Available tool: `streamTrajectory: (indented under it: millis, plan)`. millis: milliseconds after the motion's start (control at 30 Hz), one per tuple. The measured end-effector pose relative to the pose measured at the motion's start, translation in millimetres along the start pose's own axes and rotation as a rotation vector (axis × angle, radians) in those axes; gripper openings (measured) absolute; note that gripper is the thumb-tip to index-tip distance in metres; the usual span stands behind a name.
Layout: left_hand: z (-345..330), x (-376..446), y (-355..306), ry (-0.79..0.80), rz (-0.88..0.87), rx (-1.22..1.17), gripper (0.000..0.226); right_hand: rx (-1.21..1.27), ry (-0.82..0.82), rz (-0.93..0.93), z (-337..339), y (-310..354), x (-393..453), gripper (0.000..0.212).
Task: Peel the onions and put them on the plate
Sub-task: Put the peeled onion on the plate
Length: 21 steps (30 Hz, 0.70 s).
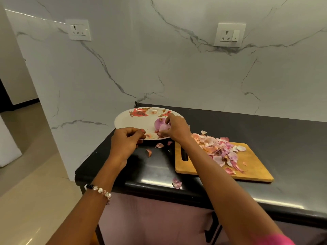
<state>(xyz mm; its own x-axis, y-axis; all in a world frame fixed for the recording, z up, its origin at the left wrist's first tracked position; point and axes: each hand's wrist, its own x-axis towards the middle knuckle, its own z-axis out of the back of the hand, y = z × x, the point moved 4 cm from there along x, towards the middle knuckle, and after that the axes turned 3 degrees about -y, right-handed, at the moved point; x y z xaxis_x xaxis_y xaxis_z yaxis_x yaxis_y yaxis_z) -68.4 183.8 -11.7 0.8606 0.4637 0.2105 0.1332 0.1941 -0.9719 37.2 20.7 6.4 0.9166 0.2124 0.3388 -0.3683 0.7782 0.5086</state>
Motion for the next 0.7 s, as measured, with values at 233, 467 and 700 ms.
streamTrajectory:
  millis: [233,467,700]
  plan:
    - [-37,-32,-10,0.162,-0.137,0.183,0.010,0.119,-0.246,-0.059,63,-35,-31,0.023]
    - [-99,-49,-16,0.303,-0.173,0.532,0.025,-0.202,-0.242,-0.531,134,-142,-97,0.019]
    - [-132,-40,-12,0.243,0.004,0.553,0.037,-0.192,-0.154,-0.597,127,-165,-126,0.014]
